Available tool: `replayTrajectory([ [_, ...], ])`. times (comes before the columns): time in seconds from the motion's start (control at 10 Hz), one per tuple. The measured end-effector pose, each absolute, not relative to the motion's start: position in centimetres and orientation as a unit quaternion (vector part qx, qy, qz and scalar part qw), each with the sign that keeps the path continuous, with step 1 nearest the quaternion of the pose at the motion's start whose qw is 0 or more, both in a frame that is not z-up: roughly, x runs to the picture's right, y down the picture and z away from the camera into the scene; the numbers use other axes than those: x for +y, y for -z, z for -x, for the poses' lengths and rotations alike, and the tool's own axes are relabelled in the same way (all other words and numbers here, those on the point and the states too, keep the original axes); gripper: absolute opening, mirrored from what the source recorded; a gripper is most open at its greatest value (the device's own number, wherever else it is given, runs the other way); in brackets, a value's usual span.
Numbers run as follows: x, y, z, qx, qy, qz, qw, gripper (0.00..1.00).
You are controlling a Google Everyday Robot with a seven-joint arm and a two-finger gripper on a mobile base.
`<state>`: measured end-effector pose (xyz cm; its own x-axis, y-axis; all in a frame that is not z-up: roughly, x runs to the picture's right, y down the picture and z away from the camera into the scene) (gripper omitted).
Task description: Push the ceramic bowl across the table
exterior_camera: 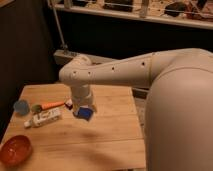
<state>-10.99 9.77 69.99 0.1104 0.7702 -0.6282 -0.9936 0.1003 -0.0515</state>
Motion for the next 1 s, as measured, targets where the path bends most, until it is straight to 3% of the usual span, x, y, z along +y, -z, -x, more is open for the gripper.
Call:
replayTrajectory([
  [0.5, 10.1, -70.1, 15.3, 0.243, -0.582, 0.199, 0.75, 0.61],
  [0.7, 11.4, -70.6, 18.9, 0.234, -0.561, 0.201, 0.768, 0.38],
  [1.0, 13.8, -71.9, 23.1, 0.215, -0.531, 0.208, 0.793, 0.15],
])
